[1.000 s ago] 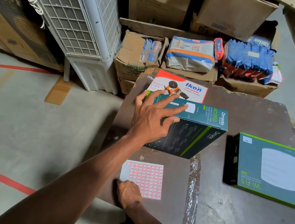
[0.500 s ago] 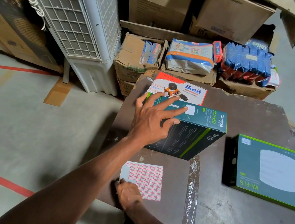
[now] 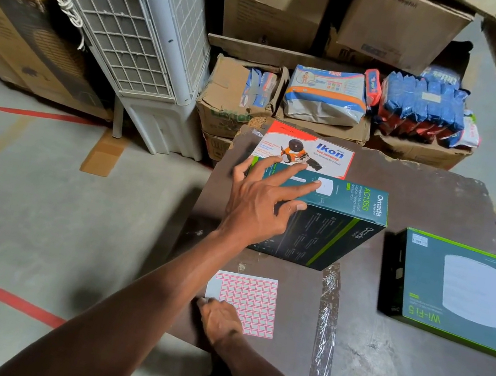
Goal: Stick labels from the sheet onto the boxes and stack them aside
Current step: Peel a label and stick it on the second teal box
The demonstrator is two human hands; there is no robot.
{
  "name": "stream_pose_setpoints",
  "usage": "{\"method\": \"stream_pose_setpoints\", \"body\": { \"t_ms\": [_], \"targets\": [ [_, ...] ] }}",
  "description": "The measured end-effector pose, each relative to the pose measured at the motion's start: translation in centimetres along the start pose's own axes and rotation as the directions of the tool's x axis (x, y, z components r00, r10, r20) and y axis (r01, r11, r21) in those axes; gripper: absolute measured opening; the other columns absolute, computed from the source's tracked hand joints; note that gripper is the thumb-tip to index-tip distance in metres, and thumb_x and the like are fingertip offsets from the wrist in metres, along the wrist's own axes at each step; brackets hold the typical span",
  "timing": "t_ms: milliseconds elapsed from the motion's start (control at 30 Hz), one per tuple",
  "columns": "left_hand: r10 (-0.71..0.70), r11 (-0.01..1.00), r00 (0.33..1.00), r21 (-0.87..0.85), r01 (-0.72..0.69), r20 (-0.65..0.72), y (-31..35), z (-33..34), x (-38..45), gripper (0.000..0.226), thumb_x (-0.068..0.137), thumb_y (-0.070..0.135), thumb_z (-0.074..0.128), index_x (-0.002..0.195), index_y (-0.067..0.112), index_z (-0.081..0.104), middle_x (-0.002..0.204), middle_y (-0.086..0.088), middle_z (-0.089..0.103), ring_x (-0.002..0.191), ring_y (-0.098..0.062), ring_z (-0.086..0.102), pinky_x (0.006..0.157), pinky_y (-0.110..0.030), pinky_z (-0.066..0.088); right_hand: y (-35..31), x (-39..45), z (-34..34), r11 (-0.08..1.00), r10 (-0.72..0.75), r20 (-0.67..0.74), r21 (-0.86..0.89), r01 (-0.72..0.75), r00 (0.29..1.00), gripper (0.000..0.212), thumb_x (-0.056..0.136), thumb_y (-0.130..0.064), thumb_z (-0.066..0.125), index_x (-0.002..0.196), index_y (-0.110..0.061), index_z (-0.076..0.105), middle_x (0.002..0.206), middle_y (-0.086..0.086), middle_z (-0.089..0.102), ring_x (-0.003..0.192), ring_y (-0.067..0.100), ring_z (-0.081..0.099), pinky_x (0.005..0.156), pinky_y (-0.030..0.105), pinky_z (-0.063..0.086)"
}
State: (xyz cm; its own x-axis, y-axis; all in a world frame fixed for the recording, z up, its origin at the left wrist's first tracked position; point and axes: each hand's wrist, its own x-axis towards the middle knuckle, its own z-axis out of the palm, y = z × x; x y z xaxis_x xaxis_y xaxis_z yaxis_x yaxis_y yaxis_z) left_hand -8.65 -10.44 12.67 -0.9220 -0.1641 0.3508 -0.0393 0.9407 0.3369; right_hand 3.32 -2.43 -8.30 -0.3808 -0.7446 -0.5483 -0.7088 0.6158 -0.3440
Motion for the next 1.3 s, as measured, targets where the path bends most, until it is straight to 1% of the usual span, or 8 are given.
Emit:
{"method": "stream_pose_setpoints", "body": {
  "t_ms": [467, 667, 800, 867, 933, 1000, 1067, 1300],
  "targets": [
    [0.000, 1.000, 1.000, -0.017, 0.000, 0.003, -0.1, 0.0, 0.0, 0.045, 0.093, 0.045, 0.062, 0.138, 0.053, 0.054, 0.152, 0.015, 0.049, 0.141, -0.025, 0.038, 0.114, -0.049, 0.018, 0.5, 0.6, 0.1, 1.000, -0.019, 0.013, -0.014, 0.019, 1.000, 0.044, 0.109, -0.016, 0.031, 0.153, -0.011, 0.029, 0.135, 0.024, 0.055, 0.122, 0.042, 0.057, 0.103, 0.048, 0.044],
    [0.000, 1.000, 1.000, -0.016, 0.000, 0.009, -0.1, 0.0, 0.0, 0.045, 0.094, 0.046, 0.061, 0.138, 0.053, 0.054, 0.152, 0.015, 0.050, 0.141, -0.026, 0.038, 0.114, -0.049, 0.017, 0.1, 0.5, -1.1, 1.000, -0.009, 0.068, -0.007, 0.009, 0.998, 0.059, 0.105, -0.016, 0.046, 0.158, -0.012, 0.020, 0.137, 0.026, 0.054, 0.125, 0.042, 0.054, 0.105, 0.047, 0.042],
    [-0.005, 1.000, 1.000, -0.024, 0.006, 0.018, -0.3, 0.0, 0.1, 0.046, 0.094, 0.045, 0.063, 0.138, 0.053, 0.054, 0.152, 0.015, 0.050, 0.141, -0.025, 0.038, 0.114, -0.049, 0.017, 0.2, 0.6, -1.3, 0.969, 0.063, 0.012, 0.238, -0.064, 0.998, 0.039, 0.102, -0.020, 0.048, 0.141, -0.015, 0.043, 0.124, 0.019, 0.061, 0.111, 0.038, 0.062, 0.097, 0.046, 0.049],
    [-0.011, 1.000, 1.000, -0.024, 0.012, 0.023, -0.2, 0.0, 0.2, 0.045, 0.094, 0.045, 0.062, 0.137, 0.054, 0.054, 0.152, 0.017, 0.049, 0.141, -0.023, 0.038, 0.113, -0.049, 0.018, 0.3, 0.2, -1.5, 0.893, 0.159, -0.064, 0.435, -0.116, 0.985, 0.022, 0.097, -0.021, 0.049, 0.116, -0.016, 0.059, 0.111, 0.011, 0.067, 0.098, 0.032, 0.065, 0.089, 0.043, 0.055],
    [-0.021, 0.999, 1.000, -0.031, 0.022, 0.023, -0.3, -0.1, 0.3, 0.043, 0.094, 0.046, 0.062, 0.136, 0.056, 0.055, 0.152, 0.019, 0.049, 0.140, -0.022, 0.038, 0.113, -0.048, 0.019, 0.3, -0.5, -2.0, 0.712, 0.259, -0.105, 0.693, -0.116, 0.960, 0.015, 0.094, -0.019, 0.051, 0.095, -0.016, 0.066, 0.096, 0.005, 0.070, 0.086, 0.026, 0.067, 0.083, 0.040, 0.057],
    [-0.023, 0.999, 0.999, -0.033, 0.024, 0.030, -0.4, -0.1, 0.5, 0.042, 0.094, 0.046, 0.061, 0.135, 0.056, 0.056, 0.151, 0.020, 0.049, 0.140, -0.022, 0.038, 0.112, -0.047, 0.019, 0.5, -1.6, -3.2, 0.442, 0.330, -0.054, 0.891, -0.104, 0.942, 0.014, 0.097, -0.015, 0.058, 0.087, -0.016, 0.068, 0.084, 0.002, 0.068, 0.069, 0.021, 0.064, 0.071, 0.037, 0.060],
    [-0.033, 0.998, 0.998, -0.042, 0.035, 0.046, -0.5, -0.2, 0.8, 0.041, 0.094, 0.048, 0.059, 0.134, 0.057, 0.056, 0.152, 0.021, 0.048, 0.140, -0.022, 0.039, 0.113, -0.047, 0.020, 1.3, -2.8, -4.7, 0.274, 0.369, -0.060, 0.961, -0.047, 0.928, 0.012, 0.099, -0.014, 0.061, 0.091, -0.009, 0.068, 0.081, 0.002, 0.066, 0.062, 0.019, 0.062, 0.061, 0.035, 0.057],
    [-0.094, 0.987, 0.991, -0.122, 0.105, 0.092, -0.2, -0.8, 1.7, 0.036, 0.091, 0.052, 0.058, 0.127, 0.058, 0.060, 0.148, 0.027, 0.049, 0.140, -0.019, 0.038, 0.114, -0.044, 0.022, 4.6, -8.5, -11.1, 0.163, 0.423, -0.283, 0.958, 0.234, 0.861, 0.019, 0.101, -0.013, 0.061, 0.097, 0.002, 0.071, 0.083, 0.015, 0.069, 0.065, 0.014, 0.060, 0.063, 0.029, 0.056]
  ]
}}
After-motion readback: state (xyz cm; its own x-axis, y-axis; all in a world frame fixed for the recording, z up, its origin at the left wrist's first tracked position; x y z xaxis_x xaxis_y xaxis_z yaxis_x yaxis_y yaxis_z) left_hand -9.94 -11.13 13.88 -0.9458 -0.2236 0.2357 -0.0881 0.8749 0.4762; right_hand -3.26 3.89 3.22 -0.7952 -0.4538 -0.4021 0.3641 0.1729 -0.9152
